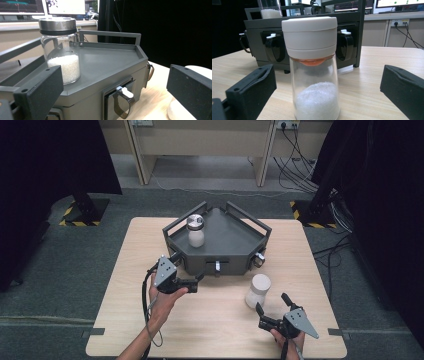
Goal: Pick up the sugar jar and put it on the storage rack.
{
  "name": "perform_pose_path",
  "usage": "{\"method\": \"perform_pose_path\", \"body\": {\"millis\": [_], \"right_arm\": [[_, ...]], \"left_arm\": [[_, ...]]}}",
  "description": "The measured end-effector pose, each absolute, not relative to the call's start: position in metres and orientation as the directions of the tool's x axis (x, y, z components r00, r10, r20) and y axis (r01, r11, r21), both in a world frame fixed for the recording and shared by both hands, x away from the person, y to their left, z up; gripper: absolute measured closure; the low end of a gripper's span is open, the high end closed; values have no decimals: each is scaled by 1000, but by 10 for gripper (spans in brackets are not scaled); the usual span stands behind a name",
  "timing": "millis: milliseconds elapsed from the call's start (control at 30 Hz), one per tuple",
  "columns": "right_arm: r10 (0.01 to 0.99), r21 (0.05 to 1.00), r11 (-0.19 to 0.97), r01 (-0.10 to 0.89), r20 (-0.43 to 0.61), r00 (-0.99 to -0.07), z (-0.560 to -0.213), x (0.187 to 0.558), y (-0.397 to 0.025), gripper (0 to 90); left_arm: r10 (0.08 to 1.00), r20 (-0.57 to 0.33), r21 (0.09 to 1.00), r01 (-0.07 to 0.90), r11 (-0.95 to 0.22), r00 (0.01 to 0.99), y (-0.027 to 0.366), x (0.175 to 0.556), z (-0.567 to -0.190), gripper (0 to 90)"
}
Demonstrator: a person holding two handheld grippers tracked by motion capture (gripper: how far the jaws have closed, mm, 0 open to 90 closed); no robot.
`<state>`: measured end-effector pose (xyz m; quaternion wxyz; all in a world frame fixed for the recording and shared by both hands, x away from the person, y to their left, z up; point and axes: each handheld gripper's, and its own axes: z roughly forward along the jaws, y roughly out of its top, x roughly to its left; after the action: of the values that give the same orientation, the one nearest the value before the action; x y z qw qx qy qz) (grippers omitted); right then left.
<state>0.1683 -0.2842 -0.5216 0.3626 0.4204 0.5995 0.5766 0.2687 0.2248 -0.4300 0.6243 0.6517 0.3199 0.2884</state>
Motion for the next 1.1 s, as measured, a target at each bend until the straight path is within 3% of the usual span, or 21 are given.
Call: {"method": "perform_pose_path", "body": {"millis": [1100], "right_arm": [[918,997,-6,79,37,-395,-521,168,-283,5]], "left_arm": [[768,-22,999,33,1,640,240,244,-491,2]]}}
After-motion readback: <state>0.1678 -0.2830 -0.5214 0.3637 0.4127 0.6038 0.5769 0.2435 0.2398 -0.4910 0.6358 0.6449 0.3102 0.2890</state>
